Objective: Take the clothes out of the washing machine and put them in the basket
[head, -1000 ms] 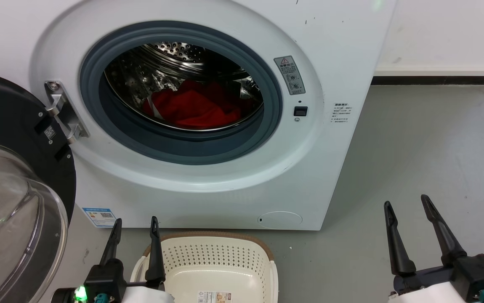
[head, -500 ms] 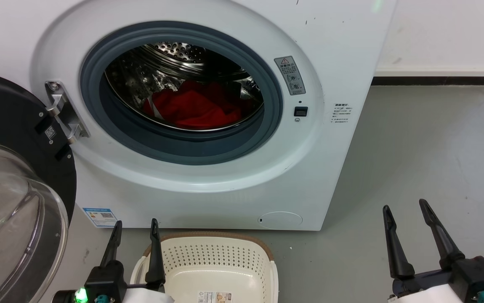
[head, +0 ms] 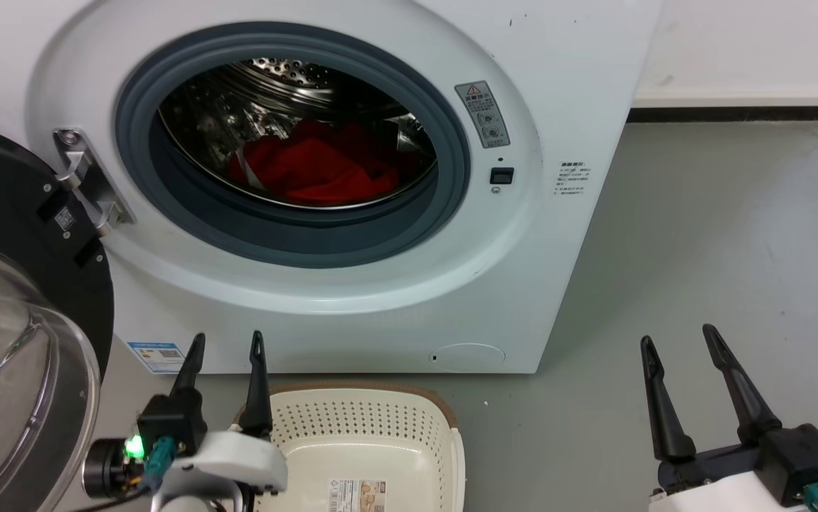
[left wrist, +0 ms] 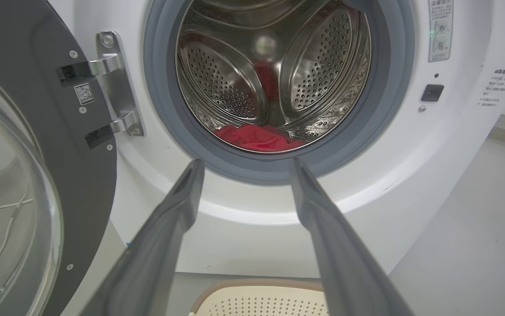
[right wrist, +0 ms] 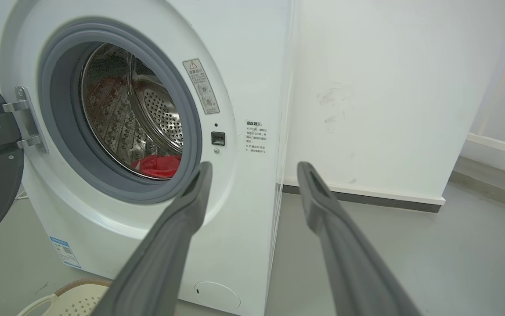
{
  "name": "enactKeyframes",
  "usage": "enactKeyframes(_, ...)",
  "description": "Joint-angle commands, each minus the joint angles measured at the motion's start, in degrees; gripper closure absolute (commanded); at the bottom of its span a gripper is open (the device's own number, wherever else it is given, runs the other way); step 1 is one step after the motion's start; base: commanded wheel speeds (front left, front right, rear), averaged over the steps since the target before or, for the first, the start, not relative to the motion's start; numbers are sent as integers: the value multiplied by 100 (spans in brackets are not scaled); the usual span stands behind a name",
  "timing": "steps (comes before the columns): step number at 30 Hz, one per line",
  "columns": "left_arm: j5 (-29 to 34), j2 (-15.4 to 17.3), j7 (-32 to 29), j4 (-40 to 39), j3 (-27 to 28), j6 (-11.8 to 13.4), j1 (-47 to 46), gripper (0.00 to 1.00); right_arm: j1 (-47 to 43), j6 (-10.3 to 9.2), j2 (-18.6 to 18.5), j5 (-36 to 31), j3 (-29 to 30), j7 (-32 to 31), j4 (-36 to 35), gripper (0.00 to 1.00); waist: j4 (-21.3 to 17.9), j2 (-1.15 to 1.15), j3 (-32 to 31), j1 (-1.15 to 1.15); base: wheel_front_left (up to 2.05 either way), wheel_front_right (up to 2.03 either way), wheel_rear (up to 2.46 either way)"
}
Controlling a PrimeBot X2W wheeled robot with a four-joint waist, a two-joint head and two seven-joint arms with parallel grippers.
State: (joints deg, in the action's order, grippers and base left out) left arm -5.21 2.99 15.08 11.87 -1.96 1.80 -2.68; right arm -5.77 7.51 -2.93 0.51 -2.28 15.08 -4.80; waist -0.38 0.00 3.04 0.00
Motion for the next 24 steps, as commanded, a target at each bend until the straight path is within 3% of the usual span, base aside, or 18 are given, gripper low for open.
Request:
enactKeyframes(1, 45, 53, 14, 155, 48, -85, -312, 0, 117, -4, 9, -35, -10, 14, -22, 0, -77, 0, 132, 0, 0, 0, 0)
enactKeyframes(11, 168, 480, 14, 1393, 319, -416, -2427, 0, 659, -4, 10, -7, -47, 14, -151, 0, -531, 0, 1074, 0, 0, 0, 0)
enactKeyframes(24, 379, 1197, 13, 2982, 297, -524, -4994, 0, 1363, -4, 12, 251, -96, 14, -318, 0, -1107, 0, 2396, 0, 0, 0, 0)
